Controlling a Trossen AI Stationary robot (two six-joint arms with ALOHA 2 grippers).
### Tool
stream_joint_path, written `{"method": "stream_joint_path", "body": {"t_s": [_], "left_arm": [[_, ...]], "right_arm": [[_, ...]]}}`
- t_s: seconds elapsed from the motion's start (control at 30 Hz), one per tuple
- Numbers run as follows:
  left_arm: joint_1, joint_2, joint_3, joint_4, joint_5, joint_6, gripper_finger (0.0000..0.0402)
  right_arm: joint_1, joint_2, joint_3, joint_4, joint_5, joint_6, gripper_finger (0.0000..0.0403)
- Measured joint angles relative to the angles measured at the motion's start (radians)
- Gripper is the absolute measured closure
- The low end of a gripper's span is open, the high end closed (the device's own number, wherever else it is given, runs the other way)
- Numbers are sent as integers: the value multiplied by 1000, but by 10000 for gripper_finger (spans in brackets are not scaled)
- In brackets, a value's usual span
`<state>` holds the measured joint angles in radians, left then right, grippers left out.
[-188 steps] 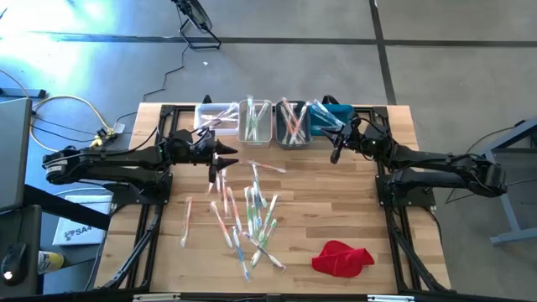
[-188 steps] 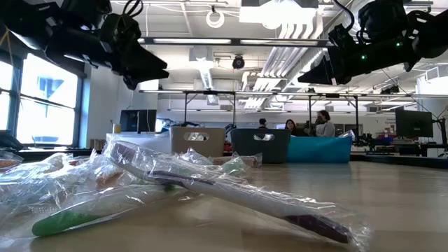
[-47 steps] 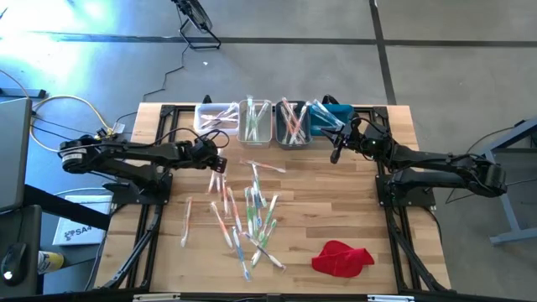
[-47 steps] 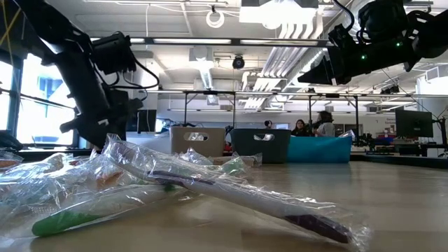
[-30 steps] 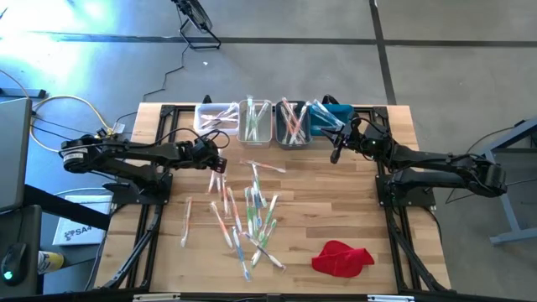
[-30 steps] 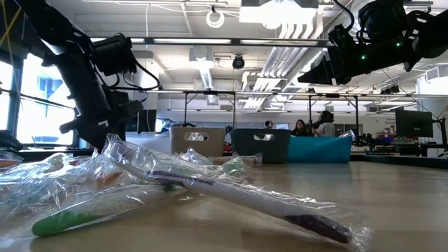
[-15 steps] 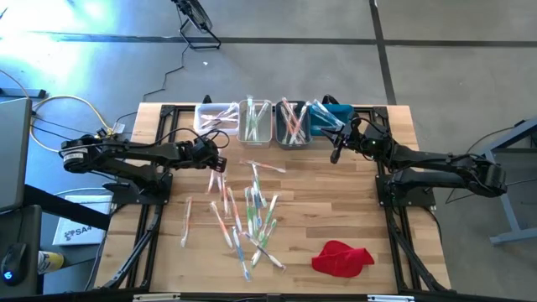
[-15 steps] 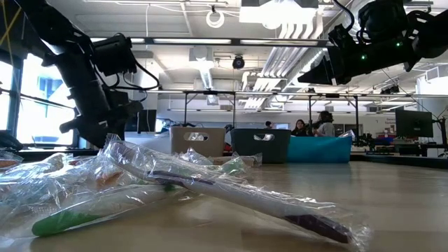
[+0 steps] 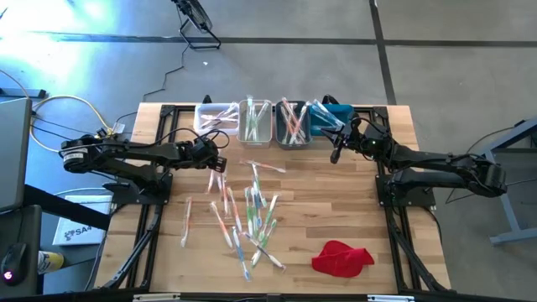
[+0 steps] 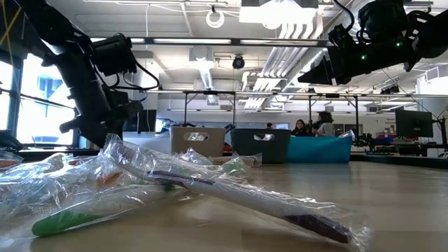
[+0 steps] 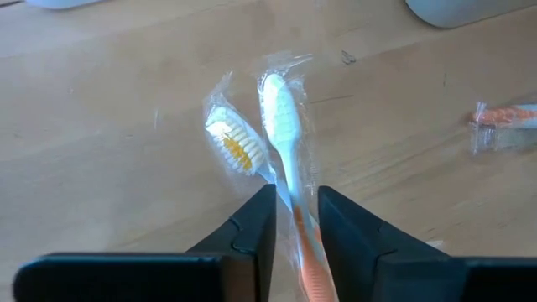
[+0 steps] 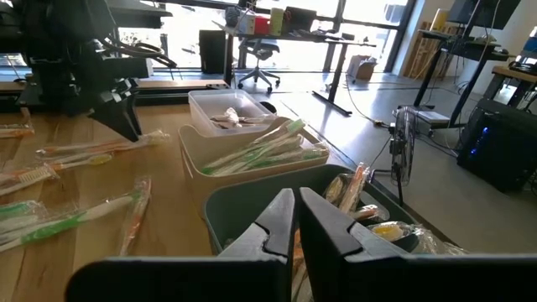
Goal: Pick & Place Toothbrushes
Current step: Put the orange toothbrush into the dark green bin
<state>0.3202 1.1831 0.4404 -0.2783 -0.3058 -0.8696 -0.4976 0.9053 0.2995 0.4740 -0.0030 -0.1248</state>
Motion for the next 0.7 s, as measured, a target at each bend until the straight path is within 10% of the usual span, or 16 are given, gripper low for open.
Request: {"method": "stream_joint_path", "body": {"t_s": [0.7], "left_arm": [[0,0,0,0,2,0,389]], "right_arm": [[0,0,0,0,0,0,391]]}}
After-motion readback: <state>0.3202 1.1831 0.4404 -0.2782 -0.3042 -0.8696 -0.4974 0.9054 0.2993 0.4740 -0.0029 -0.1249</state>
